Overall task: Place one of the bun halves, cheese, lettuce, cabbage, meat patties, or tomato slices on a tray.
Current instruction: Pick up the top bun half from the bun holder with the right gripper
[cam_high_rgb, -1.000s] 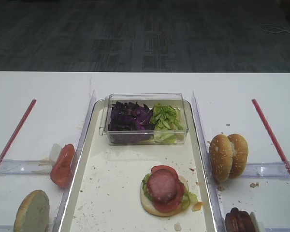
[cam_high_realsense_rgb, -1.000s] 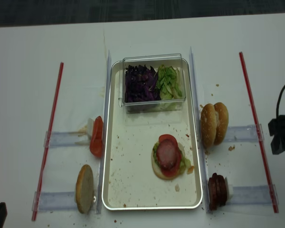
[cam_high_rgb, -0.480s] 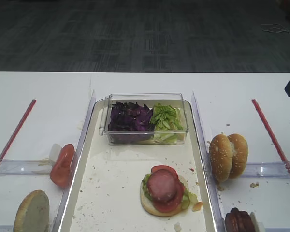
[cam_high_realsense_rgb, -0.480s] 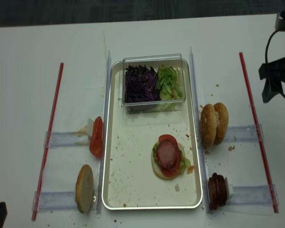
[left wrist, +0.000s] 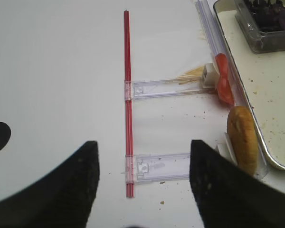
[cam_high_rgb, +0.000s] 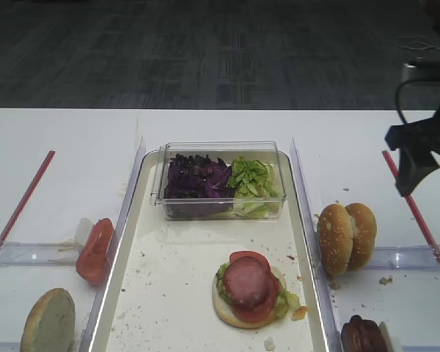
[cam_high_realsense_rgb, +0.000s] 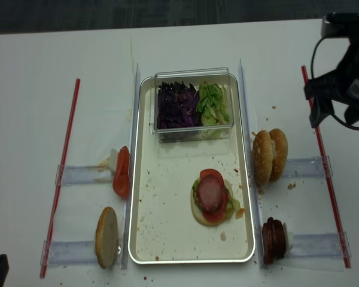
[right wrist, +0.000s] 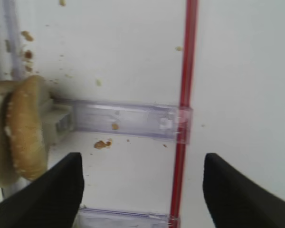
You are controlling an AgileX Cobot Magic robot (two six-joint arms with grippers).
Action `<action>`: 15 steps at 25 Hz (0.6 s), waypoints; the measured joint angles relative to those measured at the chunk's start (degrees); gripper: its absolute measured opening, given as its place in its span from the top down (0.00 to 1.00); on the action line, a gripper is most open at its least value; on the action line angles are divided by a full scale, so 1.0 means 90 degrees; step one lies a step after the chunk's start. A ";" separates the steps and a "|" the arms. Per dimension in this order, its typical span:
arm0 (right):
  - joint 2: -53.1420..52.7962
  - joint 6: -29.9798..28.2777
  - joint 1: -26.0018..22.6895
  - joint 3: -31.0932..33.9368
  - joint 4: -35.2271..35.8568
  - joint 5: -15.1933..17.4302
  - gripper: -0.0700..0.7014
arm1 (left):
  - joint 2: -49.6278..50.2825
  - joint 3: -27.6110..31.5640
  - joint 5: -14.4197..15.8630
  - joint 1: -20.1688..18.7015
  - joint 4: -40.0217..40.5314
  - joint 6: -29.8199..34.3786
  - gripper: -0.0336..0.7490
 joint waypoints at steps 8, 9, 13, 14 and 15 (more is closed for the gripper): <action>0.0000 0.0912 0.1668 0.0000 0.0011 -0.0359 0.19 | 0.0000 0.0000 0.0000 0.0000 0.0000 0.0000 0.42; 0.0000 0.1040 0.1847 0.0000 0.0023 -0.0389 0.19 | 0.0000 0.0000 0.0000 0.0000 0.0000 0.0000 0.42; 0.0000 0.1455 0.2276 0.0000 0.0049 -0.0483 0.19 | 0.0000 0.0000 0.0000 0.0000 0.0000 0.0000 0.42; 0.0000 0.1532 0.2335 0.0000 0.0060 -0.0493 0.19 | 0.0000 0.0000 0.0000 0.0000 0.0000 0.0000 0.42; 0.0010 0.1595 0.2363 0.0000 0.0060 -0.0493 0.19 | 0.0000 0.0000 0.0000 0.0000 0.0000 0.0000 0.42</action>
